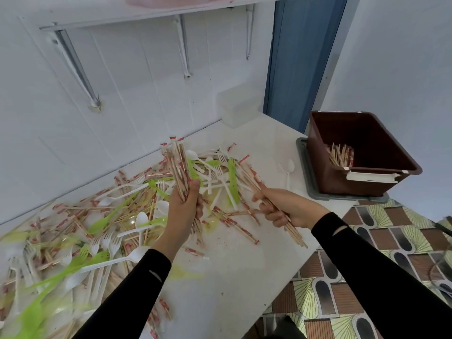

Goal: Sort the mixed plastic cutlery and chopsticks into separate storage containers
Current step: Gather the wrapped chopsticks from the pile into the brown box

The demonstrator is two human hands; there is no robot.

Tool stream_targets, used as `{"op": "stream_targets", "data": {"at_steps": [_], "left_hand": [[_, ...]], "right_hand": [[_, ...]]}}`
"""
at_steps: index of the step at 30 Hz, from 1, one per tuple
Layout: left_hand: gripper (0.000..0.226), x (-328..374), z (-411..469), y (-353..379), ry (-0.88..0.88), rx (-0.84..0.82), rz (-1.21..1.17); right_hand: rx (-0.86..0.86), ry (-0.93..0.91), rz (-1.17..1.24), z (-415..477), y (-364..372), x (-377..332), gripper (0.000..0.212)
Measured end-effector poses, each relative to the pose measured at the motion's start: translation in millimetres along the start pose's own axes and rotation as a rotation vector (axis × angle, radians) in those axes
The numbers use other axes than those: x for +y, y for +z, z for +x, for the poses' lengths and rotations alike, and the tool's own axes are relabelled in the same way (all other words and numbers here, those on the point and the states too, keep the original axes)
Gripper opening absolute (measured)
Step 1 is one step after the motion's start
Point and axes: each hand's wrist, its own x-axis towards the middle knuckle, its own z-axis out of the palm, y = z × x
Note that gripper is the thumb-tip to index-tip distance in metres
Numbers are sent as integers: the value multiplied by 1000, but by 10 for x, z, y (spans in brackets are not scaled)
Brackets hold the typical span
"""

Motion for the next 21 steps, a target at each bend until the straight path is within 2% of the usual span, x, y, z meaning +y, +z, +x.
{"op": "stream_targets", "data": {"at_steps": [3, 5, 7, 14, 18, 21], "left_hand": [[19, 70, 126, 233, -112, 0, -159], [10, 146, 224, 417, -251, -31, -410], [12, 233, 339, 629, -319, -67, -579], [7, 438, 921, 1410, -246, -79, -591], [4, 553, 1165, 1793, -179, -110, -561], [8, 609, 1304, 2118, -147, -106, -570]], "right_hand": [[-17, -63, 114, 4, -143, -133, 28], [-14, -91, 183, 45, -256, -222, 28], [15, -97, 239, 75, -408, -335, 22], [66, -155, 357, 70, -1142, -758, 17], [101, -177, 298, 90, -1488, -868, 20], [80, -169, 199, 161, -1673, -913, 32]]}}
